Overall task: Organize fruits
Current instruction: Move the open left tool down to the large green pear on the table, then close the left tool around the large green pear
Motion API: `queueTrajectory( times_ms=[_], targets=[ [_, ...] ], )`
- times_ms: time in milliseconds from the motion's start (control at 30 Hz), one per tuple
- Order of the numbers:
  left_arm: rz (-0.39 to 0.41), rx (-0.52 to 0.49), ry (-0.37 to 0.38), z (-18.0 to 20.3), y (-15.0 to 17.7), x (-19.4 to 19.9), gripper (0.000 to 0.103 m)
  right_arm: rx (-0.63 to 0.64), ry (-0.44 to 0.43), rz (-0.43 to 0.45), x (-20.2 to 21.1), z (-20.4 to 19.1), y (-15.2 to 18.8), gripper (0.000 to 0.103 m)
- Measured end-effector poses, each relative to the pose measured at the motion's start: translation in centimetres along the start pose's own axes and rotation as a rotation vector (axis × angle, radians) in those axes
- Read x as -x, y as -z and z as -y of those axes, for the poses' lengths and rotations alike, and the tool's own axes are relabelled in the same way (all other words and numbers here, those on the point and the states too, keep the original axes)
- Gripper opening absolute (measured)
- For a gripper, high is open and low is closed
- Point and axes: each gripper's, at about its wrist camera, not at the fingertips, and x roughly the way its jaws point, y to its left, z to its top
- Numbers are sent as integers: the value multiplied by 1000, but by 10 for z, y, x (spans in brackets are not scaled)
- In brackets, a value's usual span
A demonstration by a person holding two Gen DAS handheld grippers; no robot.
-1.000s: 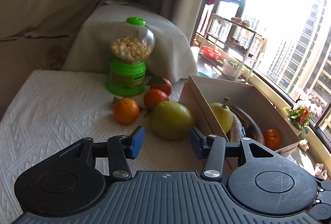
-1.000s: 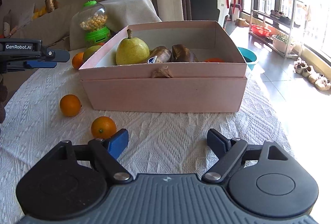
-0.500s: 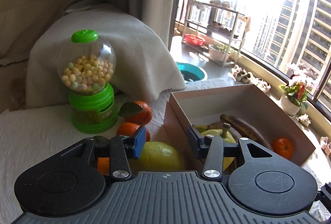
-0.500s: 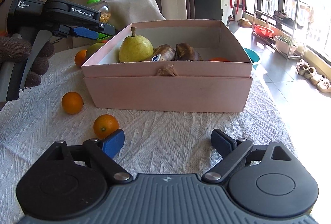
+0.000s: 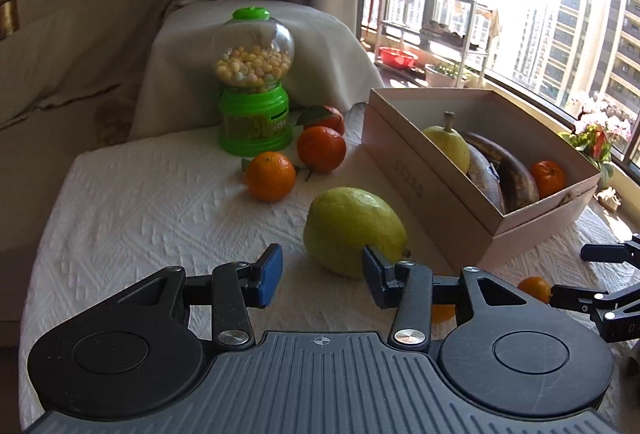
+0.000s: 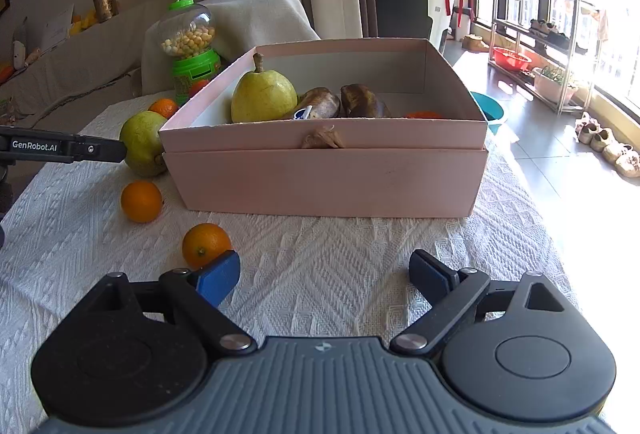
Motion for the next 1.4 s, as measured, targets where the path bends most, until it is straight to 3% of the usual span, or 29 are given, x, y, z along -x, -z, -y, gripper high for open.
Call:
queueTrajectory(
  times_ms=[133, 233, 333, 533, 633, 800, 900, 1033, 1300, 1400],
  targets=[
    [72, -18, 15, 2, -1, 21, 49, 10, 6, -5, -1, -2, 0, 93],
    [119, -114, 41, 22, -8, 29, 49, 18, 13, -8, -2, -4, -1, 93],
    [116, -198, 46, 41, -7, 26, 51, 22, 17, -9, -2, -4, -1, 93],
    [93, -397, -51, 73, 14, 8, 52, 19, 13, -7, -2, -4, -1, 93],
    [100, -435, -84, 71, 21, 11, 52, 18, 11, -7, -2, -3, -1, 93],
    [94, -369, -140, 46, 20, 17, 52, 17, 11, -7, -2, -3, -1, 93],
    [74, -255, -91, 22, 20, 23, 56, 19, 11, -8, -3, -3, -1, 93],
    [85, -189, -95, 11, 19, 31, 57, 23, 12, -9, -3, -3, -1, 94],
    [138, -95, -257, -12, 11, 45, 57, 26, 13, -10, -3, -3, -1, 94],
    [138, -6, -246, -28, 10, 47, 56, 26, 13, -10, -3, -3, -1, 94]
  ],
)
